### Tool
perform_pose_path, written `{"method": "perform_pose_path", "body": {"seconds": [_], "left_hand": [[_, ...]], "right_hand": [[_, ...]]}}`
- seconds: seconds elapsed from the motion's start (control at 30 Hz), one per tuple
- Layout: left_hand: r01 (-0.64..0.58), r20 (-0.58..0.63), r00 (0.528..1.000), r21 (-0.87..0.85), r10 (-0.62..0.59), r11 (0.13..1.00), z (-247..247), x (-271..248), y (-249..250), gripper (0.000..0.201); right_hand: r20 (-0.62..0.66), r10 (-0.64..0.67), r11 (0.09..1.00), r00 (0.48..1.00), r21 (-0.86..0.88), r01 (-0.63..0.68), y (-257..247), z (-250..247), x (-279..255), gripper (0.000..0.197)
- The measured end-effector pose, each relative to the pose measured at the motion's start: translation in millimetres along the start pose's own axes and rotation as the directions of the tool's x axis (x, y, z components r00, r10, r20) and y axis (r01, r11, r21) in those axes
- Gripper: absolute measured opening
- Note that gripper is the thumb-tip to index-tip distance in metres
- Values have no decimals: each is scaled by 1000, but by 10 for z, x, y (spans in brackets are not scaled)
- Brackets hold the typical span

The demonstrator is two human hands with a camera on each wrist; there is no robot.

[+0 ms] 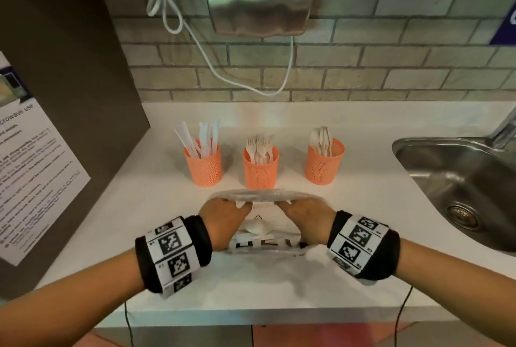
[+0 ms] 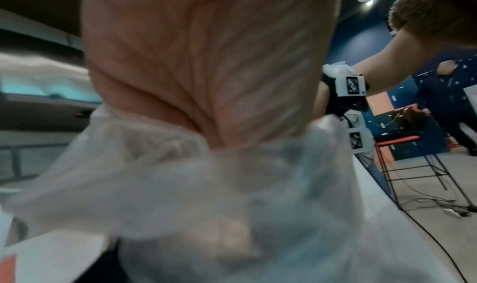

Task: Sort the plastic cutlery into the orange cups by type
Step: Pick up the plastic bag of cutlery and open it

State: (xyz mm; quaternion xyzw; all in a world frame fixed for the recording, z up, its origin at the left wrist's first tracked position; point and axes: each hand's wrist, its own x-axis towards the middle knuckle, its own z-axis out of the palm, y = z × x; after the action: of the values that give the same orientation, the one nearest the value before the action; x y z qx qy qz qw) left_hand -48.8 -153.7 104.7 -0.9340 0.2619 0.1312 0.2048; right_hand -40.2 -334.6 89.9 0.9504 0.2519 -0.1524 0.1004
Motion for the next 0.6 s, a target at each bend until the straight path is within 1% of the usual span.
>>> {"method": "perform_pose_path", "body": {"seconds": [0.1,0.17,0.2,0.27,0.33,0.4,0.5,0.6], "left_hand": [[24,-3,1000,24,-24,999,-101,74,-116,75],[27,7,1000,33,-27,999,-99,141,-154,72],[25,22,999,24,-26,999,-65,177,-146,72],[31,85,996,4,-32,999,51,221,-87,71],[38,130,991,-10,-37,999,173,237,-29,73],[43,107,993,-17,-41,999,234,223,4,79],[60,59,996,1,-60,998,306,214,54,88],[84,48,995,34,-86,996,368,230,152,87]], "right_hand": [[-20,27,999,999,22,-27,51,-175,29,109],[3,42,998,999,39,-43,67,-212,93,116],[31,49,998,998,47,-50,55,-199,122,117],[84,58,997,995,46,-62,4,-95,181,111],[99,63,997,993,31,-66,-65,40,220,98],[89,73,997,993,10,-74,-103,131,237,86],[71,81,997,994,1,-82,-144,177,257,80],[92,104,992,990,-80,-97,-222,228,276,75]]}}
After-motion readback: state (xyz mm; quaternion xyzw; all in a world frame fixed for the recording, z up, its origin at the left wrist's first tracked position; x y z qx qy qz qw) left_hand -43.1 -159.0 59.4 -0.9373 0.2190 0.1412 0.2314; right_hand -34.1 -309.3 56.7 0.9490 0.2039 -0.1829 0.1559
